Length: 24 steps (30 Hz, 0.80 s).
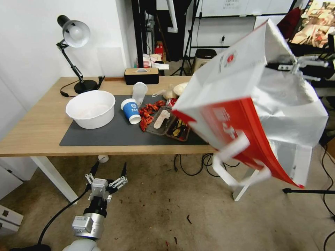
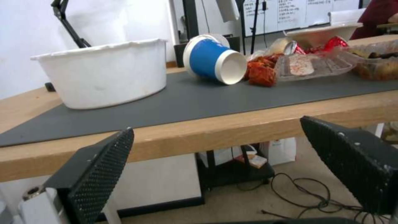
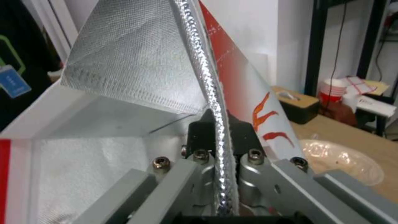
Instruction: Pick up the food delivery bag from the floor and place it on the table.
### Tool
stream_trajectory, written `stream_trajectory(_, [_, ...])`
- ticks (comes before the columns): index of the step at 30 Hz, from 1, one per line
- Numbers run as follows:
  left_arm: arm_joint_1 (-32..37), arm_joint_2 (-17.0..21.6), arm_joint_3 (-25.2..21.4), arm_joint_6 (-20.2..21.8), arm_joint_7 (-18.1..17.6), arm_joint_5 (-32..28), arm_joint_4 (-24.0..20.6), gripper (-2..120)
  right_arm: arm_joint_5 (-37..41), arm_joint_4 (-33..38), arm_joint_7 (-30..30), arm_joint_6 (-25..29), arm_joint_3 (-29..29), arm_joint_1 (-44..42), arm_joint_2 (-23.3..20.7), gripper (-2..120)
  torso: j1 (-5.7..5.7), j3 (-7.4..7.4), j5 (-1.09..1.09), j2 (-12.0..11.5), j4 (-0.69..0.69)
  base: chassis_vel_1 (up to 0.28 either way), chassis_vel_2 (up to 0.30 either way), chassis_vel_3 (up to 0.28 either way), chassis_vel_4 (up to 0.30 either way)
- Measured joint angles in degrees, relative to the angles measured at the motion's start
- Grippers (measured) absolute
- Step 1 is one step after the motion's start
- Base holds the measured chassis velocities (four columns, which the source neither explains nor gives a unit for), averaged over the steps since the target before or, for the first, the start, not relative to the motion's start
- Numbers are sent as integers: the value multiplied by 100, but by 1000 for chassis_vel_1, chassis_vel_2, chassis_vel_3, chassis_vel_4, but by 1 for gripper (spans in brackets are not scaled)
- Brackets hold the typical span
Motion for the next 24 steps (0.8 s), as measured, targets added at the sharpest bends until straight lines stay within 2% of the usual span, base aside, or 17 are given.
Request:
stream_trajectory(3, [8, -1, -11, -3, 0, -1, 1, 100, 84, 23, 85, -4, 88, -7, 2, 0, -2, -1, -1, -2, 0, 0, 0, 0, 0])
stream_trajectory(16, [60, -51, -4, -42, 1, 15, -3, 100, 320, -227, 460, -256, 1241, -780, -199, 0, -7, -8, -1, -12, -1, 0, 0, 0, 0])
stream_trajectory(24, [70, -50, -14, -51, 6, 33, 8, 100, 177, -337, 1164, -302, 1312, -1002, -209, 0, -8, -9, -1, -16, -1, 0, 0, 0, 0])
